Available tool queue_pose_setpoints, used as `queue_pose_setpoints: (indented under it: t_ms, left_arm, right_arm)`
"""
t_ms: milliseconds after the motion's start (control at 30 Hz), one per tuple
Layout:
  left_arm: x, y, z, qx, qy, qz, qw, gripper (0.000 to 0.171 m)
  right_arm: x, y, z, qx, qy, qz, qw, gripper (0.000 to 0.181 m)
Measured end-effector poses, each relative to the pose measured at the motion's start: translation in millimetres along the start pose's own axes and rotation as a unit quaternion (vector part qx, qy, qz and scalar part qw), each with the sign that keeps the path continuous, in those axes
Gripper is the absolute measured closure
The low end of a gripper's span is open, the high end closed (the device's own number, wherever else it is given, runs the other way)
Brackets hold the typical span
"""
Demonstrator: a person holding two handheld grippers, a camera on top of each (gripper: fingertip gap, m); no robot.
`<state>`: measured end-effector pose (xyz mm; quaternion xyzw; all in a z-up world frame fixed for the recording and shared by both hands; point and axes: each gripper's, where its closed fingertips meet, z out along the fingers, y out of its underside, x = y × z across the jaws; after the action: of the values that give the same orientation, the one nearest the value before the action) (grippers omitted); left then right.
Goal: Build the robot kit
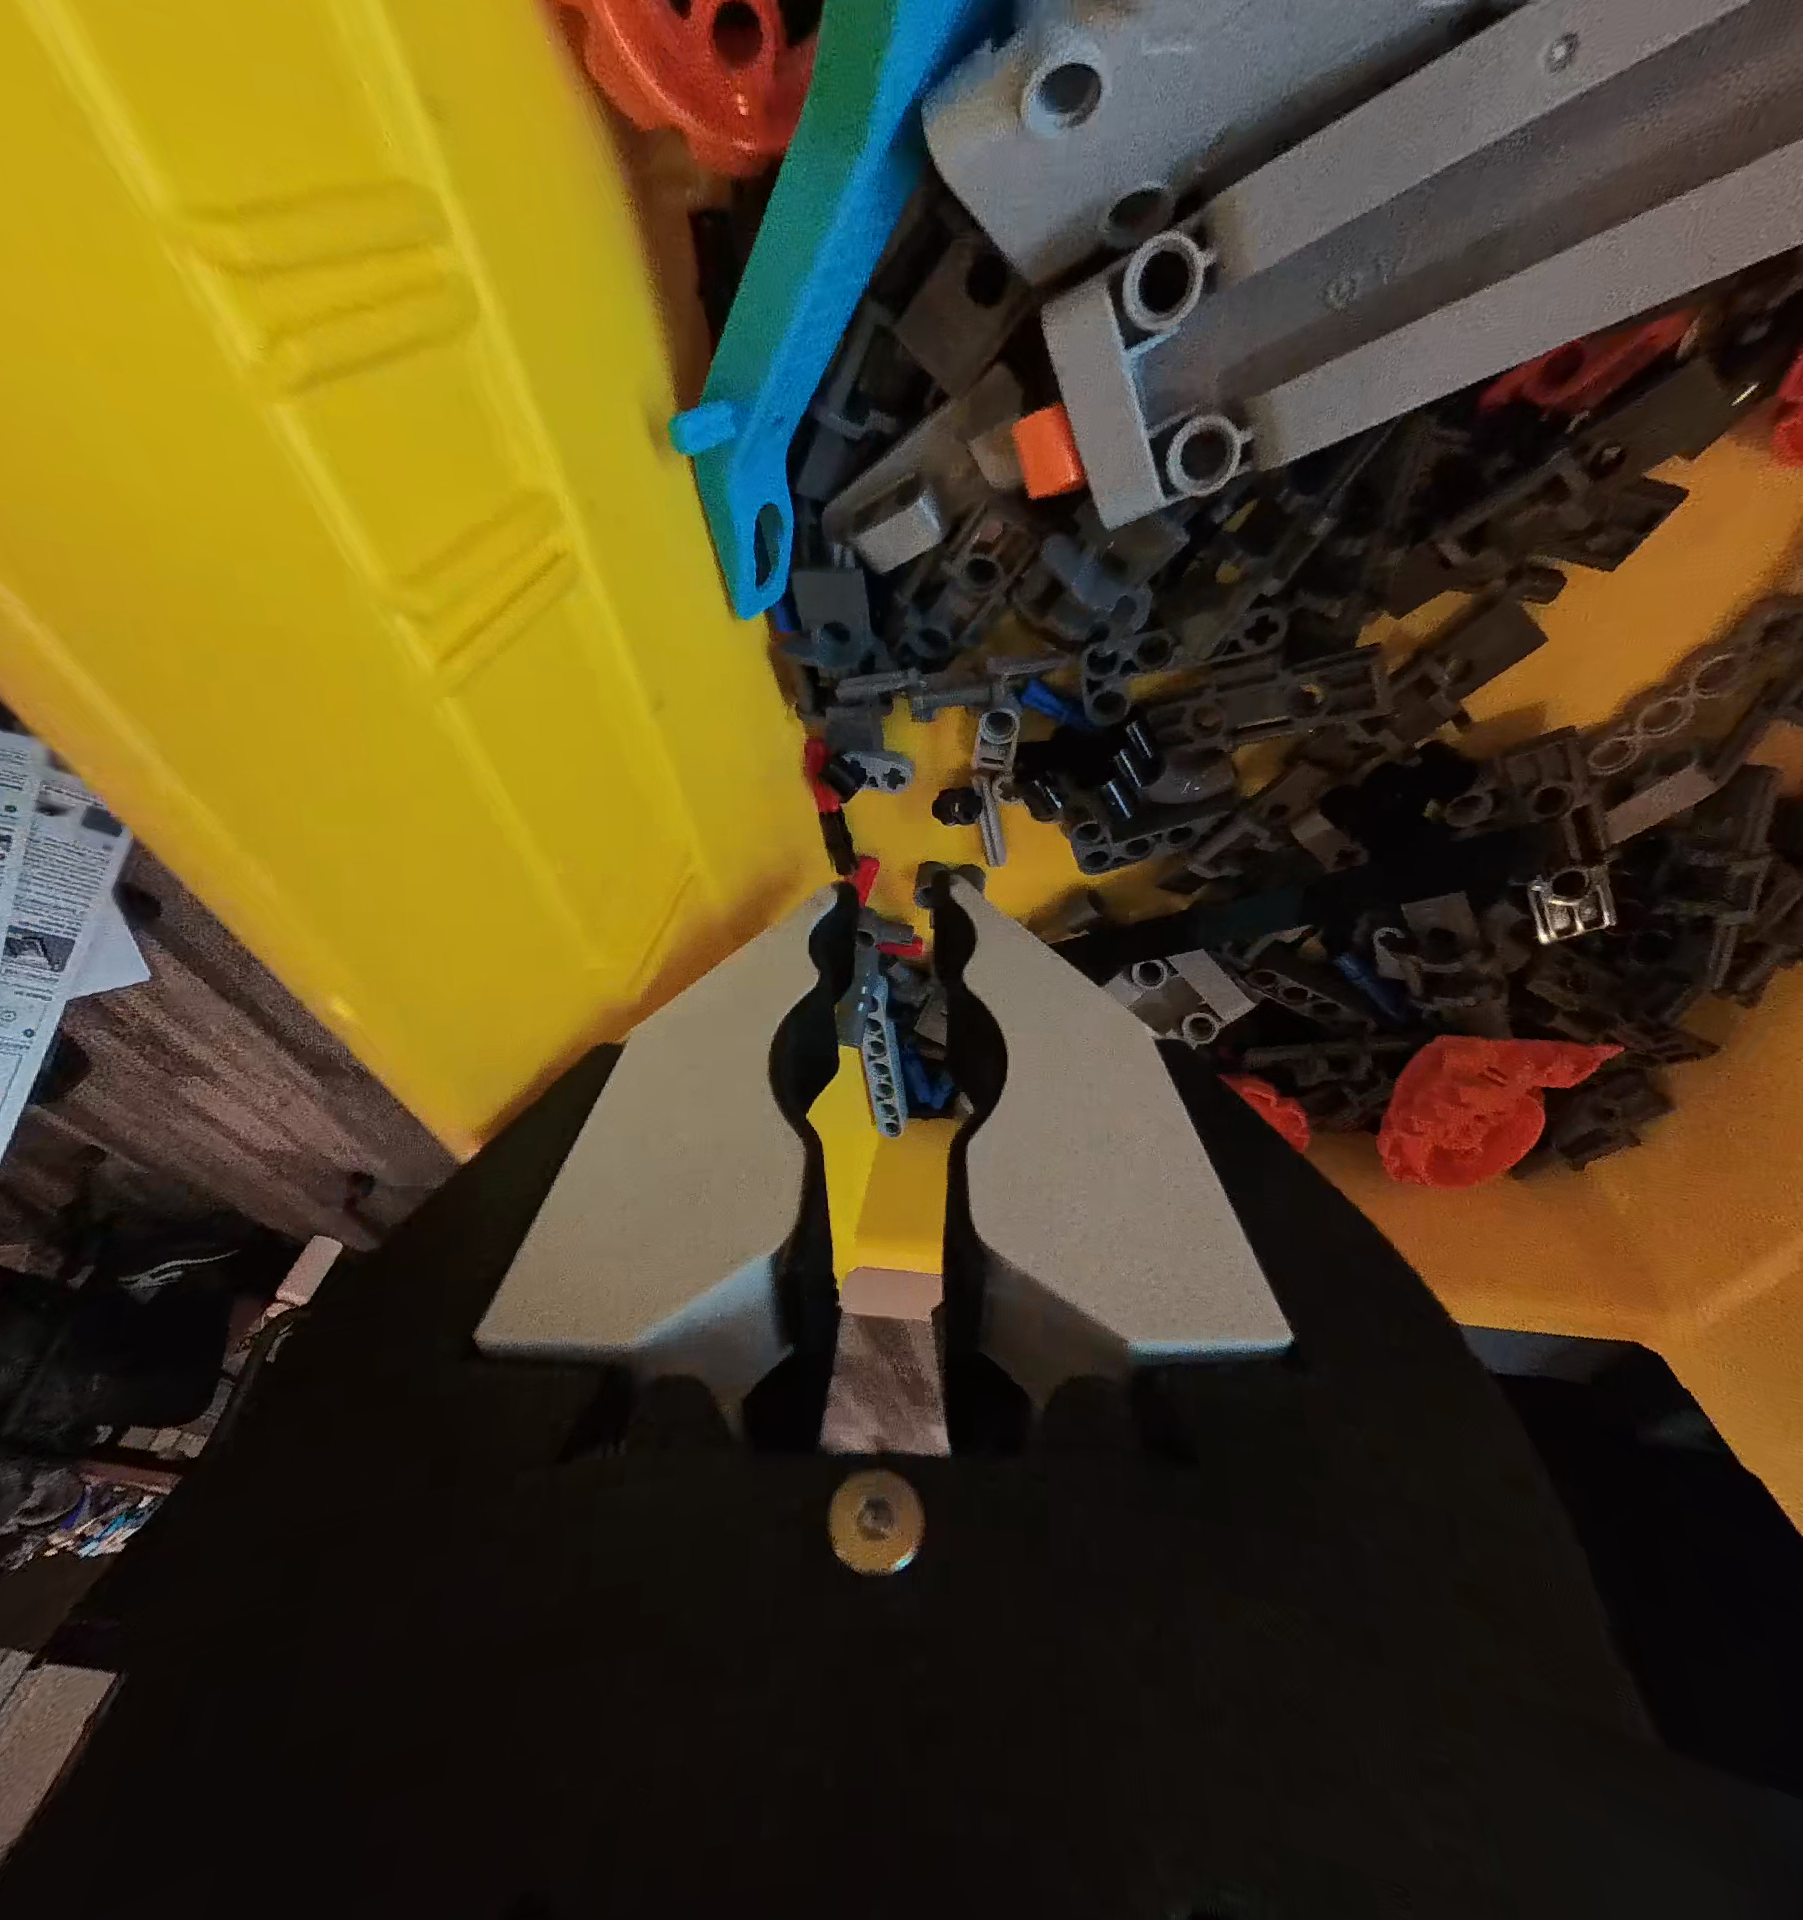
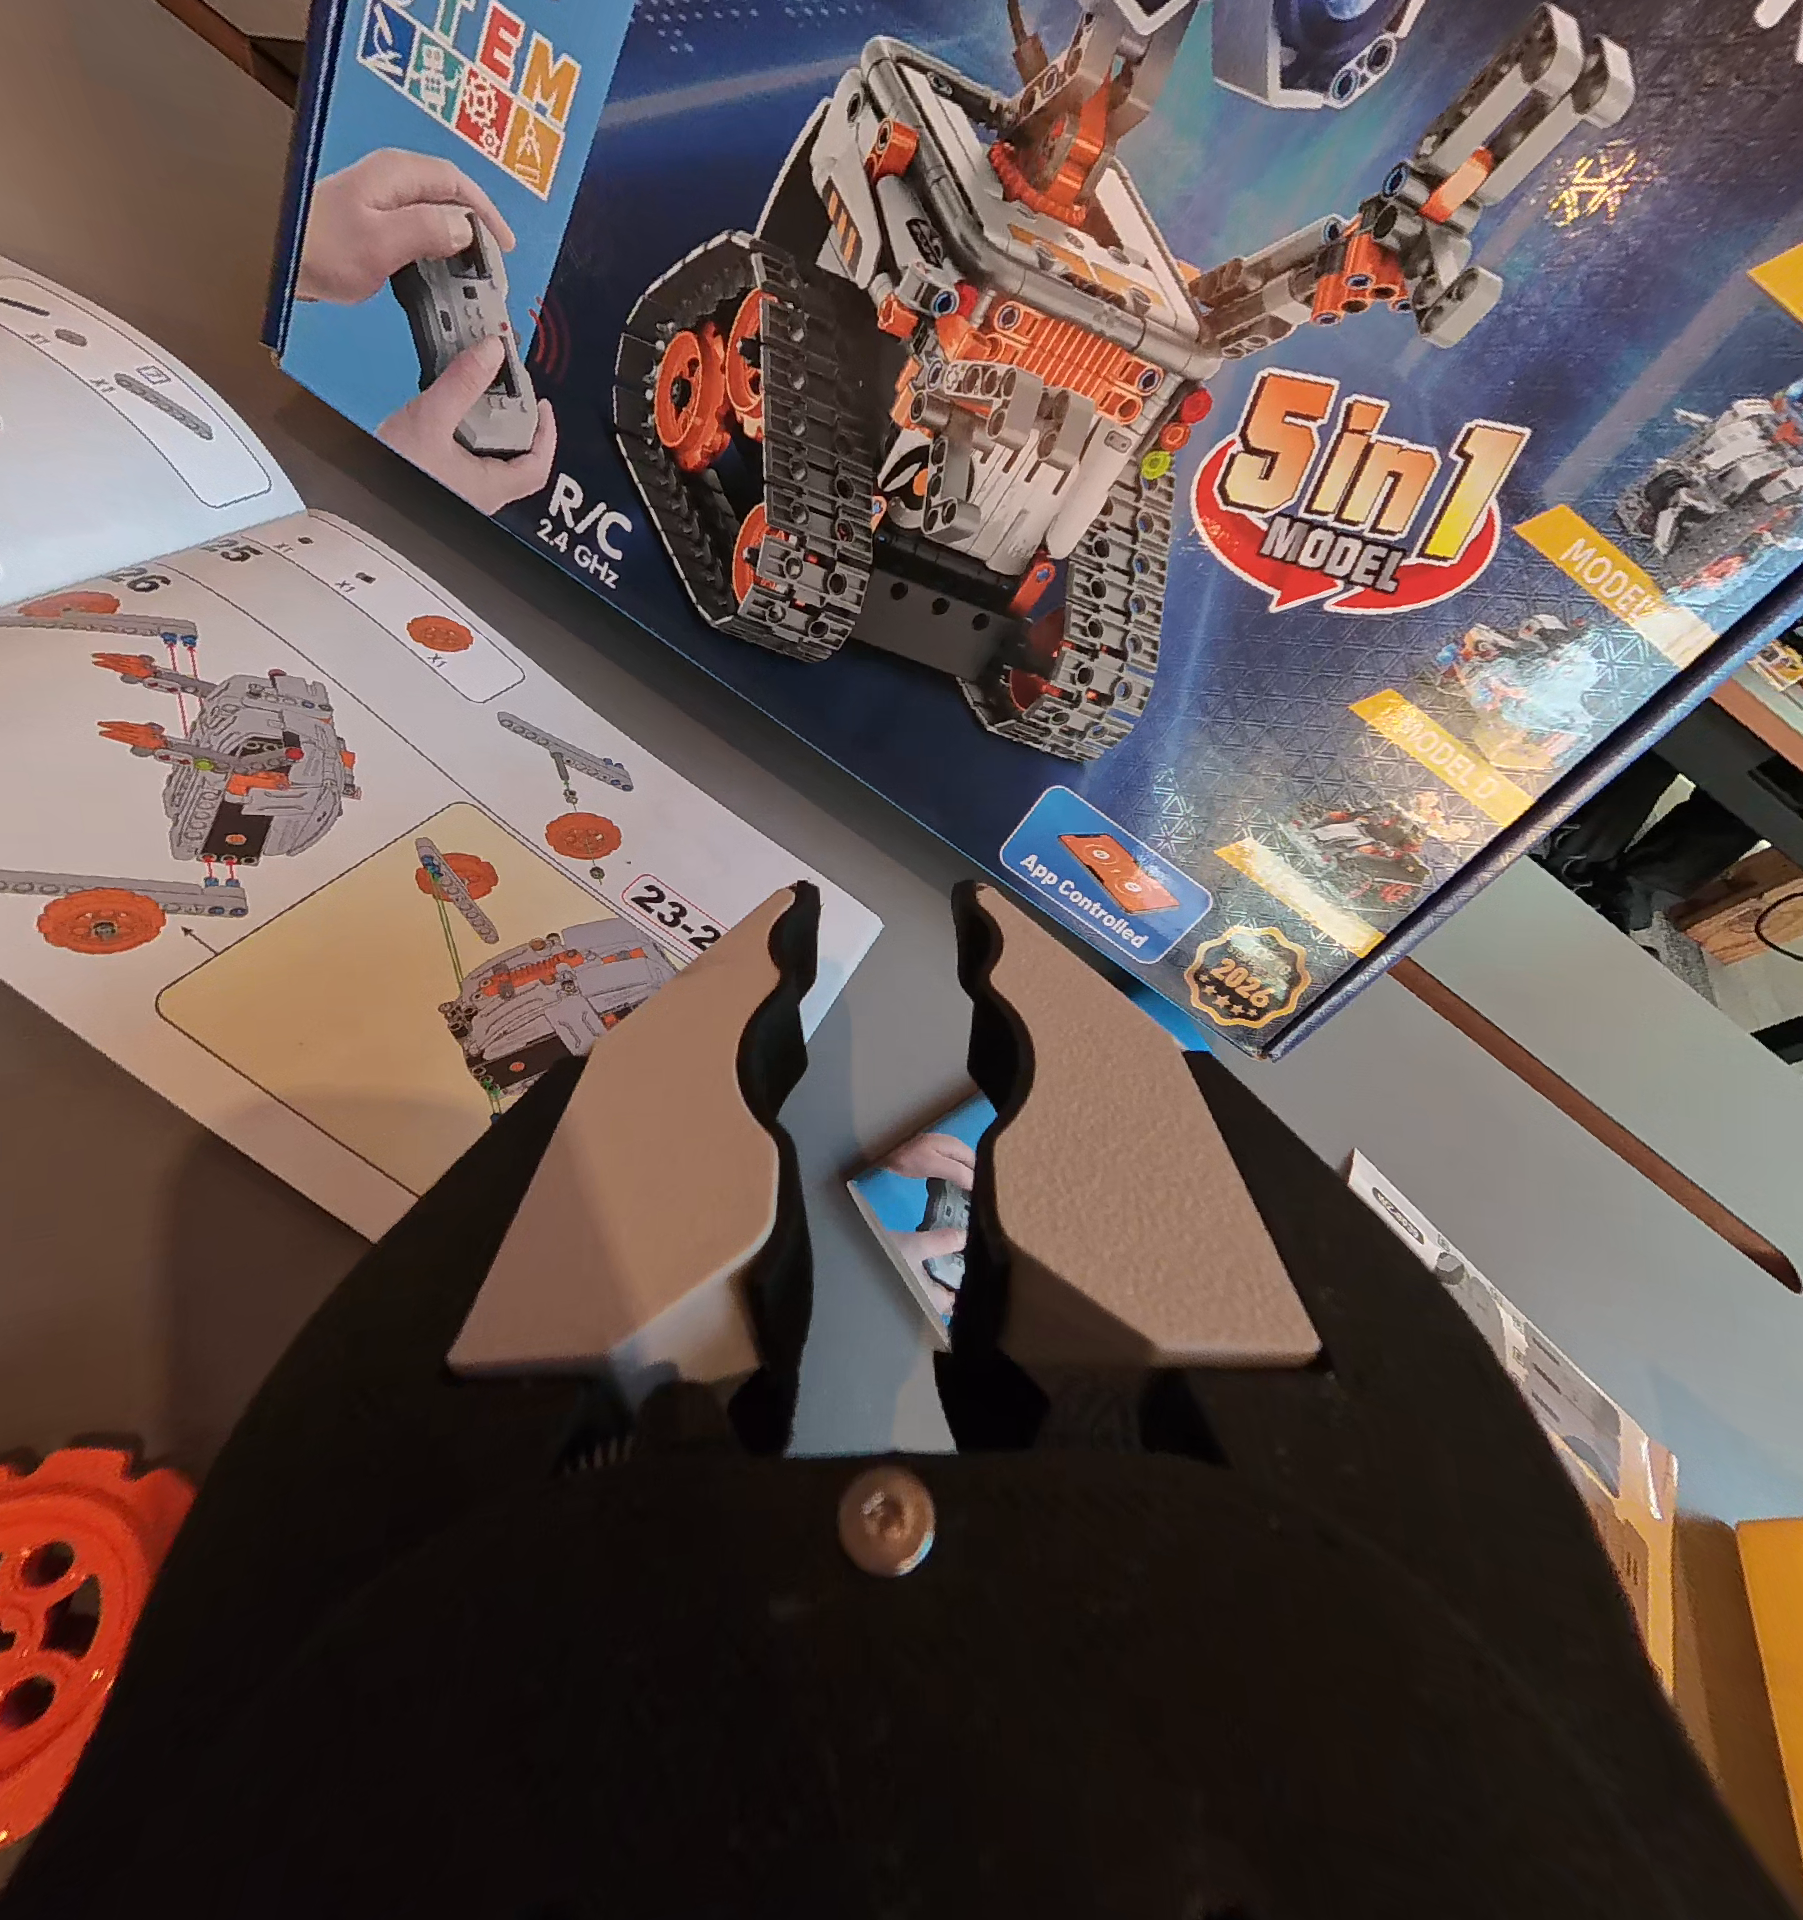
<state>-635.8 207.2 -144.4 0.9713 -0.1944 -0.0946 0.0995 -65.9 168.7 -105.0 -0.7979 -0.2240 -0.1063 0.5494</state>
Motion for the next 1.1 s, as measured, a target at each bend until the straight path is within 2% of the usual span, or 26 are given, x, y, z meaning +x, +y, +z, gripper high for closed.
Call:
queue_pose_setpoints:
  t_ms: [1100]
  left_arm:
    - [13.7,7.8,-1.5,-0.013,0.007,0.027,1.0,0.156]
  right_arm:
    - [-2.2,-2.3,-1.9,0.005,-0.005,0.0,1.0,0.156]
